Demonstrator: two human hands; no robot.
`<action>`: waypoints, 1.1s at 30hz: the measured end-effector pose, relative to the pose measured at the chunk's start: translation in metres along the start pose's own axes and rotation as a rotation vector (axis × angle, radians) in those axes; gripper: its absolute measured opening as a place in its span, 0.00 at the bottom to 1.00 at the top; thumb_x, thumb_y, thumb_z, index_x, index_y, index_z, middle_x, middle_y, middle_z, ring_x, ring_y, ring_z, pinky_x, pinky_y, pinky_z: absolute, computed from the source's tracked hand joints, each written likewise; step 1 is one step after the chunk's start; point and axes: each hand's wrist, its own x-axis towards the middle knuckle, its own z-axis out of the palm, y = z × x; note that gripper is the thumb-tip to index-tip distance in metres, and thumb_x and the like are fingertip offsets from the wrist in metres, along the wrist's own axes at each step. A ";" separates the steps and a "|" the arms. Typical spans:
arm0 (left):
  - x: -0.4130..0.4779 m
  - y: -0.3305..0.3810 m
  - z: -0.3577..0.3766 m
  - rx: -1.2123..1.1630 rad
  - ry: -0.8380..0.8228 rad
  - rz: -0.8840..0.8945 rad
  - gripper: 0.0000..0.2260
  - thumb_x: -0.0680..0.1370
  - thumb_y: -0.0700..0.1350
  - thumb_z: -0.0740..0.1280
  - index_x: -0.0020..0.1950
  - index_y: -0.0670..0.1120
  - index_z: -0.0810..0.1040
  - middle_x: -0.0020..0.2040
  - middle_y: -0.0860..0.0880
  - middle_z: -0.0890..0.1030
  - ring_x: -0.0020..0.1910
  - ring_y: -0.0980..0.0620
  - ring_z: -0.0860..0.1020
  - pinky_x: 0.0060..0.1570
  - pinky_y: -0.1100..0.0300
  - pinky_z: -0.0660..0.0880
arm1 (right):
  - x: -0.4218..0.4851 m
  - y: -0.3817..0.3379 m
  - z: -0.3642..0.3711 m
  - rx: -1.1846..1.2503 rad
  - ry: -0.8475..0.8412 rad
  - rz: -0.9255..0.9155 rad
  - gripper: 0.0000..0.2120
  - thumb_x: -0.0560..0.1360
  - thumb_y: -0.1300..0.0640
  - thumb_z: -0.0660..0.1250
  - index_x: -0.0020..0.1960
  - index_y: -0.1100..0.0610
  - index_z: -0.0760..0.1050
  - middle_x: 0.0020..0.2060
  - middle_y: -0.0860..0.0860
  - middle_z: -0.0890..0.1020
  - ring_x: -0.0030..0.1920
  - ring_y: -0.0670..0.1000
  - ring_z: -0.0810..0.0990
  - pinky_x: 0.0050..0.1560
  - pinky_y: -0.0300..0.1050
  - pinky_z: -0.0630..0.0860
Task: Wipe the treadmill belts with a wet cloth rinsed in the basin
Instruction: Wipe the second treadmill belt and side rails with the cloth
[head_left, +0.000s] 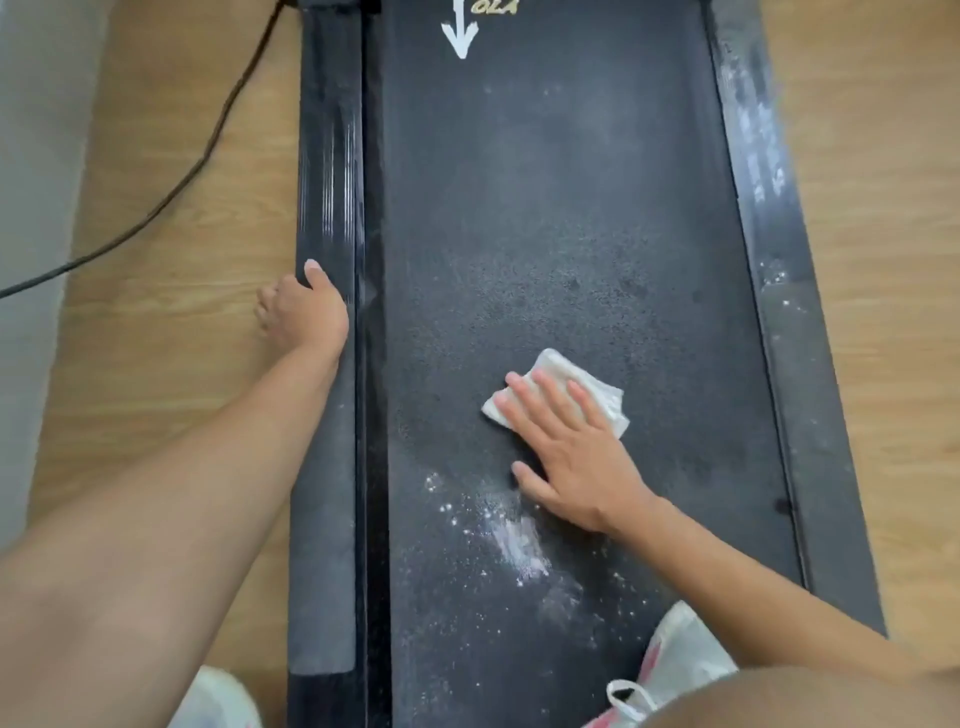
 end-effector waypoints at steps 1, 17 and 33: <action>-0.001 0.002 0.001 0.013 0.014 -0.009 0.27 0.86 0.59 0.51 0.72 0.41 0.76 0.73 0.40 0.72 0.73 0.40 0.68 0.72 0.45 0.61 | -0.016 0.025 0.000 0.036 0.010 0.163 0.37 0.82 0.37 0.52 0.86 0.46 0.45 0.86 0.46 0.43 0.85 0.53 0.41 0.84 0.58 0.40; -0.005 0.006 0.000 -0.001 0.019 0.034 0.26 0.87 0.57 0.50 0.72 0.40 0.74 0.73 0.41 0.73 0.74 0.40 0.68 0.71 0.44 0.64 | 0.063 -0.092 0.000 0.152 -0.067 -0.057 0.42 0.81 0.34 0.49 0.86 0.56 0.42 0.85 0.56 0.39 0.84 0.58 0.34 0.82 0.66 0.39; -0.090 0.026 0.002 -0.222 0.058 0.467 0.27 0.74 0.41 0.67 0.74 0.49 0.71 0.75 0.48 0.69 0.81 0.44 0.60 0.74 0.41 0.61 | 0.035 0.011 -0.060 0.508 0.237 0.246 0.05 0.78 0.61 0.69 0.52 0.56 0.75 0.53 0.48 0.81 0.56 0.54 0.78 0.55 0.48 0.76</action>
